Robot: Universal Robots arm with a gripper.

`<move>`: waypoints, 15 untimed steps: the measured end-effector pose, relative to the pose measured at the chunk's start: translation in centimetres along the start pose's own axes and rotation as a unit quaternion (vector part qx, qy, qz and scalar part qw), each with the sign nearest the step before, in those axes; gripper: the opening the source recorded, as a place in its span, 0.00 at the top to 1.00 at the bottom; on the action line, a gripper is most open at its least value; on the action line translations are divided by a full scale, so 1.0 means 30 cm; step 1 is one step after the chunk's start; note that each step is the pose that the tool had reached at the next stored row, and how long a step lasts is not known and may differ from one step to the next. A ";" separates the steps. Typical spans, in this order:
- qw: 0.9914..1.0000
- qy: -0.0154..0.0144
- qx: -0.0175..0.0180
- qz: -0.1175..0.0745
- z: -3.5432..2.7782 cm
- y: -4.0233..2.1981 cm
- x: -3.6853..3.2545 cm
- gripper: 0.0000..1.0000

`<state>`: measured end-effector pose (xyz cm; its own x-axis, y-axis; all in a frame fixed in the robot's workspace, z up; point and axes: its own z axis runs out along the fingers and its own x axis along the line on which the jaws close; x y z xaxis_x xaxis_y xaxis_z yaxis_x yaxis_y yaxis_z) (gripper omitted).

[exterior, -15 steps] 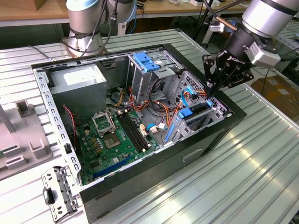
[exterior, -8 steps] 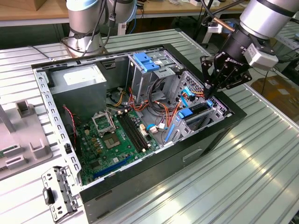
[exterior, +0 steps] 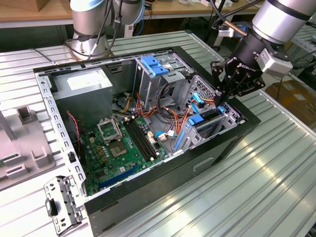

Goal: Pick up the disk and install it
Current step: 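Insert the first disk wire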

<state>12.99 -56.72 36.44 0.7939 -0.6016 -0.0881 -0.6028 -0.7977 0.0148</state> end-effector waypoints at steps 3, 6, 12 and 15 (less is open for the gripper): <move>1.000 0.000 0.000 0.000 0.013 0.000 0.000 0.83; 1.000 0.000 0.000 0.000 0.017 0.001 0.001 0.83; 1.000 0.000 0.000 0.000 0.018 0.001 0.001 0.83; 1.000 0.000 0.001 0.012 0.018 0.001 0.001 0.83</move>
<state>12.95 -56.73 35.90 0.7791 -0.6207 -0.0882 -0.6220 -0.7828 0.0148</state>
